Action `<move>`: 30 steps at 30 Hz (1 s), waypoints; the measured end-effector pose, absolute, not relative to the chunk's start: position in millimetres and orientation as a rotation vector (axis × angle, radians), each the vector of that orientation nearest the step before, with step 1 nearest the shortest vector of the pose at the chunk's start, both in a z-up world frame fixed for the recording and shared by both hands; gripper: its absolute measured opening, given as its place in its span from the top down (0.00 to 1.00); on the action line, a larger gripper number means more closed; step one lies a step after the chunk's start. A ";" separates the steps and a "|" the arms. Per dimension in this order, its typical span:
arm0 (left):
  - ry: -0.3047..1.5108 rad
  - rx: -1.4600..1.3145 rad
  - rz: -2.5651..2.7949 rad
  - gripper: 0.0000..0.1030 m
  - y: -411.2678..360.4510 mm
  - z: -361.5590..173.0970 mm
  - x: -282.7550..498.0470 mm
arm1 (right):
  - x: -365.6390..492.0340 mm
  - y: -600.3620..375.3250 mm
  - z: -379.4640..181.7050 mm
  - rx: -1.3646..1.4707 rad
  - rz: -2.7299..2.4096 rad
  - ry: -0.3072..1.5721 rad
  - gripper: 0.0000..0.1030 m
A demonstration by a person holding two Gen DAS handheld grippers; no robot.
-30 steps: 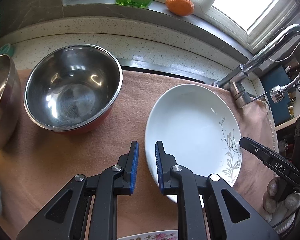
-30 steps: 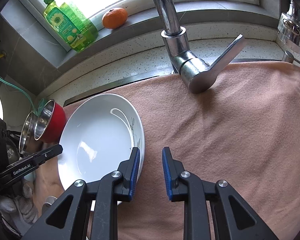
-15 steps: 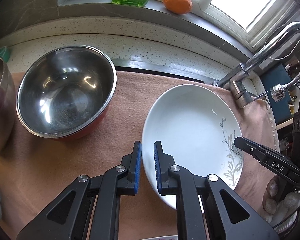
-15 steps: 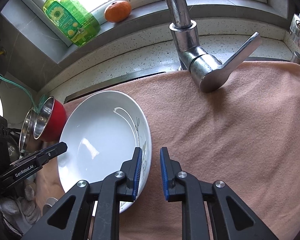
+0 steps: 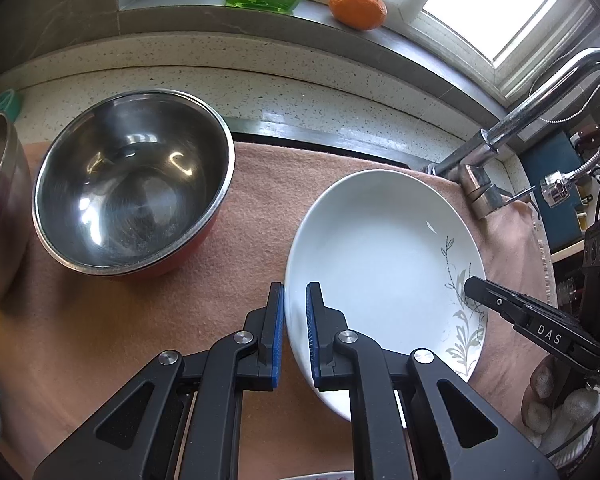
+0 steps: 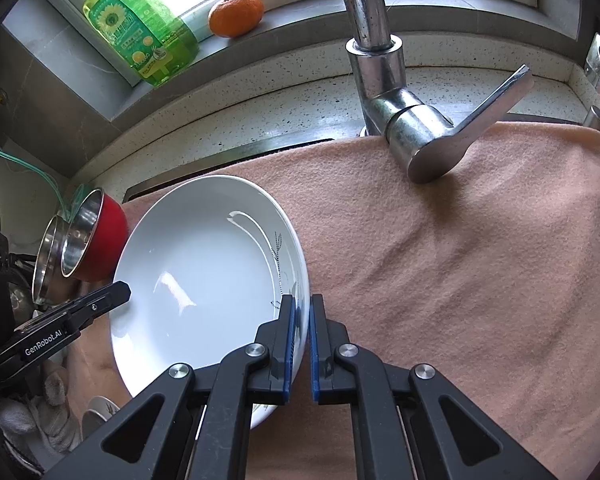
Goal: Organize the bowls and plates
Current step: 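Move the right tool to the white leaf-pattern plate and grip its rim, then lift the leaf-pattern plate with the right tool over the stacked floral plates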
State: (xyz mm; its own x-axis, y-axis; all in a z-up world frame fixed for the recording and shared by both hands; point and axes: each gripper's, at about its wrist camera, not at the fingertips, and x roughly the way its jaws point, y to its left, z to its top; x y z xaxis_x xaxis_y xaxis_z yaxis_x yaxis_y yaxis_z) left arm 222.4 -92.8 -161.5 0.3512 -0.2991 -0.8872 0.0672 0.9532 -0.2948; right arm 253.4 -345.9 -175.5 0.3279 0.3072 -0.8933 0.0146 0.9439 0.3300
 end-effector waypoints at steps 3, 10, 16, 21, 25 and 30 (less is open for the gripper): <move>1.194 -0.231 -0.244 0.91 -92.2 -160.6 221.2 | 252.9 -346.5 -173.6 0.305 0.192 1.226 0.94; 1.189 -0.238 -0.247 0.91 -92.6 -157.2 217.5 | 249.3 -349.2 -165.2 0.300 0.188 1.213 0.94; 1.171 -0.239 -0.248 0.91 -89.8 -146.8 210.6 | 243.1 -350.2 -154.7 0.308 0.198 1.204 0.94; 1.152 -0.251 -0.250 0.91 -83.3 -136.2 202.5 | 235.9 -347.6 -145.2 0.308 0.203 1.193 0.94; 1.142 -0.261 -0.253 0.91 -76.2 -129.5 193.9 | 226.5 -343.7 -136.3 0.309 0.215 1.183 0.94; 1.133 -0.277 -0.252 0.91 -67.8 -122.7 180.5 | 213.6 -336.6 -125.8 0.306 0.225 1.175 0.94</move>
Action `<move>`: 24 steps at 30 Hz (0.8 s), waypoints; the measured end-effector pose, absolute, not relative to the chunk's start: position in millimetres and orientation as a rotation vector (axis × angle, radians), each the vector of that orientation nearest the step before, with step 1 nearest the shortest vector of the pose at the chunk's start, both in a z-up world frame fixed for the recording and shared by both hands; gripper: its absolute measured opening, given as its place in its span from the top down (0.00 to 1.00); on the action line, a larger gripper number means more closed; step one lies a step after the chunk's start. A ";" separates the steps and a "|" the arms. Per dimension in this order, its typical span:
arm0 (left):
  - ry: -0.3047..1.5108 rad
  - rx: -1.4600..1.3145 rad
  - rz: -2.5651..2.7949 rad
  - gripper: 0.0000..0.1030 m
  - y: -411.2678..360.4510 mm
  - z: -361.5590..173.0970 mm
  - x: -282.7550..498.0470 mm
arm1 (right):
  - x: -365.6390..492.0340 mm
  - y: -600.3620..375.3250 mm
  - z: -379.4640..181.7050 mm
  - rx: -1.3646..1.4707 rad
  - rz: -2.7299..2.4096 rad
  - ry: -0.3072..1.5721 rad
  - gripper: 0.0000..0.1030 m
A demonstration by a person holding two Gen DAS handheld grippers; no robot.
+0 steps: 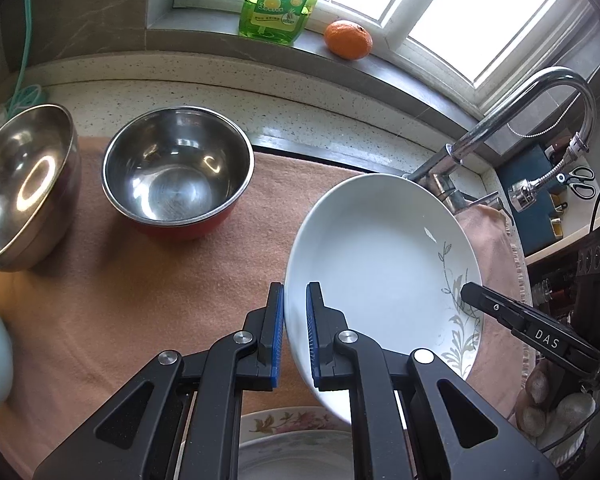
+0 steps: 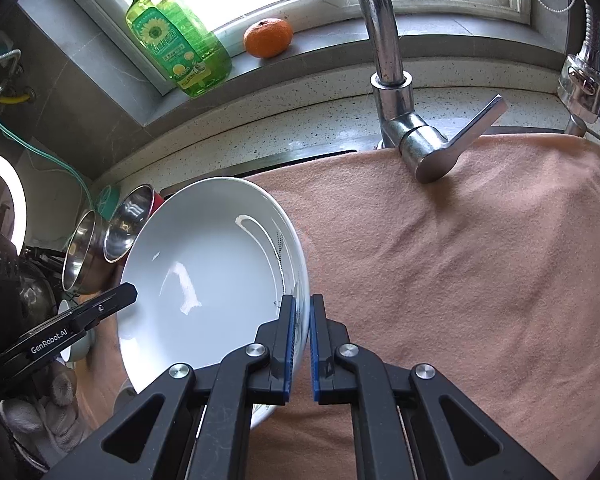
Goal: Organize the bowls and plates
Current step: 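Lift the leaf-pattern plate with the right tool over the stacked floral plates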
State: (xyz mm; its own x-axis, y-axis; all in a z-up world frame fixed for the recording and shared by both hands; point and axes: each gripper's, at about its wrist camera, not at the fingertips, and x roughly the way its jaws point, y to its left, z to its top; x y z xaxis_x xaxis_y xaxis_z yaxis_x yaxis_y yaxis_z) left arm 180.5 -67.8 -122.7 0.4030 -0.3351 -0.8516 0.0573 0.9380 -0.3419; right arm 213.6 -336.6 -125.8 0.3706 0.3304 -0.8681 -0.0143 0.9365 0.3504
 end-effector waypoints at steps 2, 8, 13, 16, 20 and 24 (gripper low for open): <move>1.130 -0.277 -0.255 0.91 -64.6 -120.0 174.7 | 209.8 -332.2 -121.3 0.305 0.228 1.170 0.94; 1.116 -0.283 -0.258 0.91 -53.6 -110.3 154.5 | 190.1 -321.5 -109.8 0.302 0.242 1.159 0.94; 1.100 -0.286 -0.247 0.91 -43.6 -104.0 134.6 | 170.6 -308.4 -104.7 0.296 0.256 1.158 0.94; 1.101 -0.301 -0.241 0.91 -35.9 -105.0 122.8 | 160.1 -301.7 -104.3 0.302 0.266 1.163 0.94; 1.108 -0.326 -0.235 0.91 -23.6 -108.6 107.7 | 144.8 -291.8 -105.0 0.297 0.275 1.168 0.94; 1.117 -0.329 -0.230 0.91 -17.7 -111.9 92.2 | 130.6 -283.5 -106.1 0.294 0.281 1.174 0.94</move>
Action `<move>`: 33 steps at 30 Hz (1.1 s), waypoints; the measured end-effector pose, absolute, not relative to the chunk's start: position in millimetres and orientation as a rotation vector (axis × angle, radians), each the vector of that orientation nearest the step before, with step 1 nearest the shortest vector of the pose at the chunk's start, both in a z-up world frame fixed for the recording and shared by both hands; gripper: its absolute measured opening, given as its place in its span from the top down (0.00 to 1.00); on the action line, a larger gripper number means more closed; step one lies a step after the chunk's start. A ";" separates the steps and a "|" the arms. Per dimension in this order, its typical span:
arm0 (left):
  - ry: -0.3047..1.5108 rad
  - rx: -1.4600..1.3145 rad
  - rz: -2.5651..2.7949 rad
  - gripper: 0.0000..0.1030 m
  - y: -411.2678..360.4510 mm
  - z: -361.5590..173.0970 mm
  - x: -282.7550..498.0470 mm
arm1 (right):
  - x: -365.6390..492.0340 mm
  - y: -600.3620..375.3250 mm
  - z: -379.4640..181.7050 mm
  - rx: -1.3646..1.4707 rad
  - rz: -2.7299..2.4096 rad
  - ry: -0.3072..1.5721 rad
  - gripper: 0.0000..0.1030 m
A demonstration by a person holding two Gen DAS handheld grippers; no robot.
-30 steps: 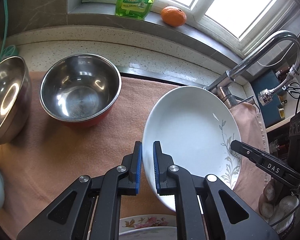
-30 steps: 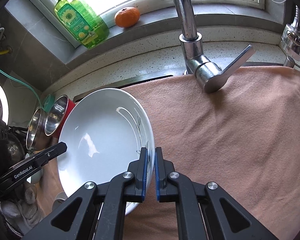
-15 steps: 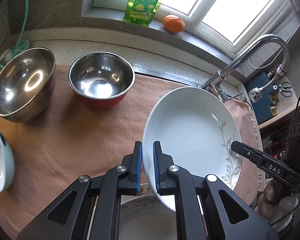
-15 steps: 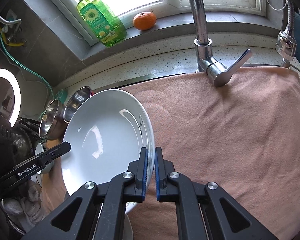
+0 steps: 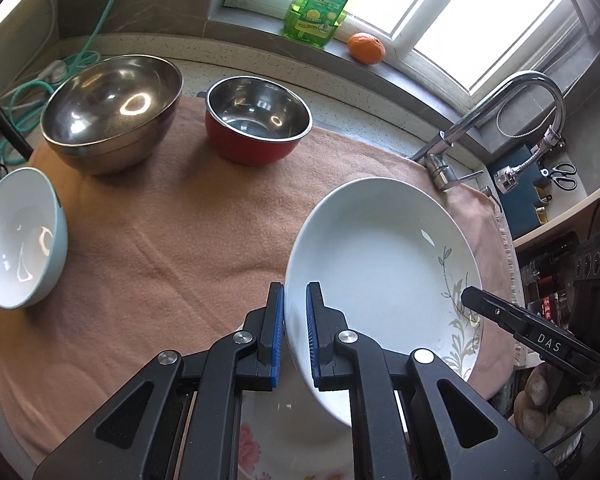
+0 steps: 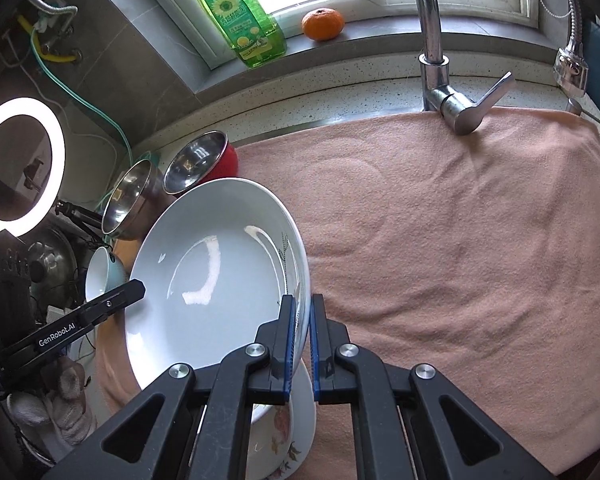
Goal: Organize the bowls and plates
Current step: 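Lift the leaf-pattern plate with the right tool over the stacked floral plates, then lower the leaf-pattern plate onto the floral plates and open the right tool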
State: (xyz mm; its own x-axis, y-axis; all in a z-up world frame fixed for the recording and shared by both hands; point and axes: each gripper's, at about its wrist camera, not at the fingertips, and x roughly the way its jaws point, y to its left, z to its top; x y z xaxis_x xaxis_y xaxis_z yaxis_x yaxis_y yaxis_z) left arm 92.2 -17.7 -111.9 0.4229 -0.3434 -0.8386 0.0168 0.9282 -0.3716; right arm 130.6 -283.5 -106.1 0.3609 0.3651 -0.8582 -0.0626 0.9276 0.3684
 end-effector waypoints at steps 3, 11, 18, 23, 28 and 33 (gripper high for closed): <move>1.125 -0.341 -0.228 0.91 -13.1 -114.9 81.3 | 121.3 -278.9 -108.5 0.293 0.283 1.180 0.94; 1.131 -0.332 -0.216 0.91 -5.4 -117.9 56.2 | 97.1 -268.5 -117.9 0.299 0.290 1.206 0.94; 1.152 -0.353 -0.207 0.91 0.9 -127.1 41.4 | 83.1 -263.0 -127.8 0.303 0.290 1.232 0.94; 1.172 -0.359 -0.208 0.91 2.1 -134.3 33.3 | 78.0 -262.2 -129.6 0.306 0.289 1.239 0.94; 1.185 -0.368 -0.206 0.91 5.0 -138.9 28.8 | 73.1 -258.9 -130.0 0.290 0.291 1.240 0.94; 1.194 -0.369 -0.205 0.91 6.5 -142.4 24.6 | 69.9 -256.4 -135.5 0.283 0.288 1.254 0.94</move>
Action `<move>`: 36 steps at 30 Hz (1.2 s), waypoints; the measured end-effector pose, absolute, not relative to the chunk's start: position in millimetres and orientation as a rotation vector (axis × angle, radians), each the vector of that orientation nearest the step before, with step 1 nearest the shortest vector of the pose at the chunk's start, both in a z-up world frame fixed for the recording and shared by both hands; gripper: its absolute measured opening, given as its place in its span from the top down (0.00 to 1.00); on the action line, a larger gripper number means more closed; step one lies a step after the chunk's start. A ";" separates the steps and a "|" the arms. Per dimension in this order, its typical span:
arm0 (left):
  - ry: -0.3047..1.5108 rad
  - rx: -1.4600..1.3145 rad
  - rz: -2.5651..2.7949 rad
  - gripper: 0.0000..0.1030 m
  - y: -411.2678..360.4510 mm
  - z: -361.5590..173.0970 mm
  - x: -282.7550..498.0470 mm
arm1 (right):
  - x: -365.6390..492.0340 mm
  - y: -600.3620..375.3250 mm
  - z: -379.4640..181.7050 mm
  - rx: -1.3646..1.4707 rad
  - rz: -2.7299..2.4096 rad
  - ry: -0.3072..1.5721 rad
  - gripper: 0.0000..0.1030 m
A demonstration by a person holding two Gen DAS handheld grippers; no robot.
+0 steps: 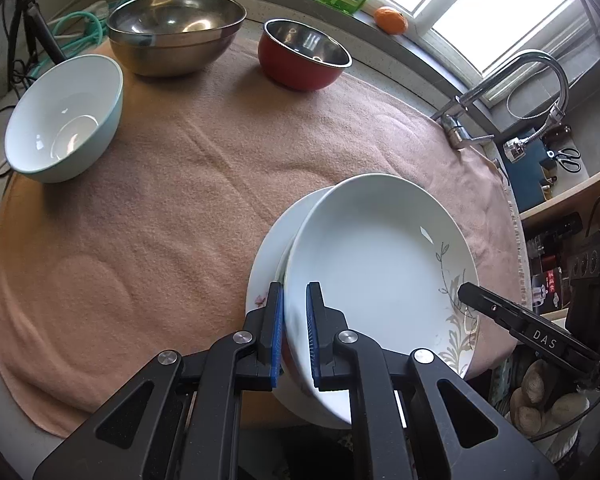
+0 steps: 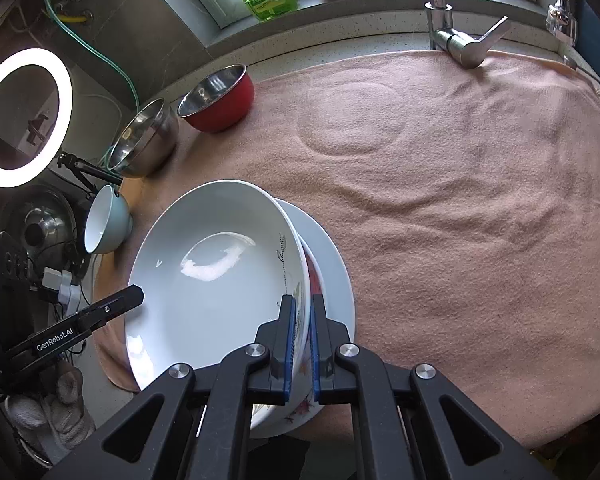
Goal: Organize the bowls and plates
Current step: 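Lower the leaf-pattern plate onto the floral plates and open the right tool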
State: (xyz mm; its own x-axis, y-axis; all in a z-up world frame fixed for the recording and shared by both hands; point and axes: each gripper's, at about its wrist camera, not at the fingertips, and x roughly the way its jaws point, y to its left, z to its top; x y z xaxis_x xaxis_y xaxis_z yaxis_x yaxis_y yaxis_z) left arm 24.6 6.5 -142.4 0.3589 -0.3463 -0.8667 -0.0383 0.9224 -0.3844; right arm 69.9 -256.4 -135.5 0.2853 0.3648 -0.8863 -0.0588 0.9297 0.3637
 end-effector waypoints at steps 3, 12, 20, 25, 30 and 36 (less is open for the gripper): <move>1.200 -0.368 -0.205 0.91 6.2 -143.8 22.7 | 67.7 -255.9 -139.3 0.279 0.285 1.264 0.94; 1.213 -0.365 -0.202 0.91 5.8 -148.0 20.2 | 64.7 -253.6 -144.8 0.261 0.281 1.276 0.94; 1.214 -0.362 -0.202 0.91 5.1 -150.1 21.9 | 64.6 -249.7 -144.5 0.225 0.282 1.270 0.93; 1.212 -0.362 -0.201 0.91 5.4 -150.2 21.1 | 63.5 -244.5 -143.1 0.181 0.275 1.262 0.91; 1.211 -0.363 -0.209 0.91 5.7 -149.8 21.0 | 63.1 -242.2 -142.4 0.140 0.267 1.257 0.90; 1.205 -0.361 -0.210 0.91 5.1 -148.3 20.6 | 63.2 -243.6 -142.4 0.139 0.271 1.258 0.87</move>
State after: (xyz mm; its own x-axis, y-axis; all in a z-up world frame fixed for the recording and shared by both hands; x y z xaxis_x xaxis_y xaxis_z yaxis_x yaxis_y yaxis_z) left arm 20.6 5.1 -148.3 0.3483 -0.3472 -0.8707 -0.0315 0.9240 -0.3811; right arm 63.2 -243.6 -142.4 0.2814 0.2774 -0.9186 -0.1260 0.9597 0.2512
